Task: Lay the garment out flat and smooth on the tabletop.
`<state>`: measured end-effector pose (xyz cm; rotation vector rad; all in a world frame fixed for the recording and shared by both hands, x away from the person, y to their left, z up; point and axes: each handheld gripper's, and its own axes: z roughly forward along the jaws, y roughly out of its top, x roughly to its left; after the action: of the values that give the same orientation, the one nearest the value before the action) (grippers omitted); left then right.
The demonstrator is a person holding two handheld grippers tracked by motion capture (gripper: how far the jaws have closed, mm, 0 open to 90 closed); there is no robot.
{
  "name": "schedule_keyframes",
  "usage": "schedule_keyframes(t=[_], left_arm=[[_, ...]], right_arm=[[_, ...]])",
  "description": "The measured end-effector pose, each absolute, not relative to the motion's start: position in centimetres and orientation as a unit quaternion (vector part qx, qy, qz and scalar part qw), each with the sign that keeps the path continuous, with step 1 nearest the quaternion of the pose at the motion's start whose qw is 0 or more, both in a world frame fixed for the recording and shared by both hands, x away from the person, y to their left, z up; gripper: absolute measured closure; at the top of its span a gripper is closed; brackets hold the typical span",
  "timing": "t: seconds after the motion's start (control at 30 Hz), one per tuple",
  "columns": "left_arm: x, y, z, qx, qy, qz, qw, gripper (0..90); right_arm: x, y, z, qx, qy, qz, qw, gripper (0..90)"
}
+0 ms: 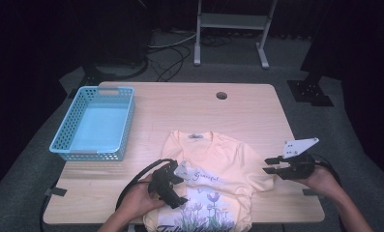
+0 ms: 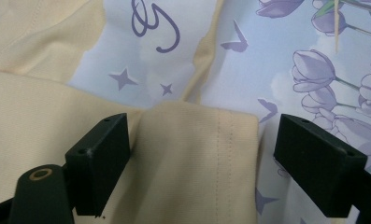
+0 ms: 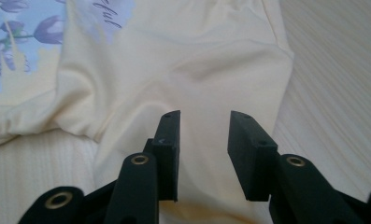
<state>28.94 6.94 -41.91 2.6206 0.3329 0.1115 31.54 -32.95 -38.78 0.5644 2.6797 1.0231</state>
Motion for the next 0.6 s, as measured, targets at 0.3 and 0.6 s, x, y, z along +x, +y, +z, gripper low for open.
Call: schedule_keyframes(t=[0.3,0.6], left_arm=[[28.9,7.2,-42.0,0.959,0.119,0.041,0.254,17.7],[28.9,7.3,-42.1,0.957,0.116,0.041,0.261,17.7]], right_arm=[[29.5,-28.3,-38.6,0.145,0.923,0.346,0.087,56.5],[28.2,-23.5,-40.6,0.133,0.933,0.33,0.056,38.6]])
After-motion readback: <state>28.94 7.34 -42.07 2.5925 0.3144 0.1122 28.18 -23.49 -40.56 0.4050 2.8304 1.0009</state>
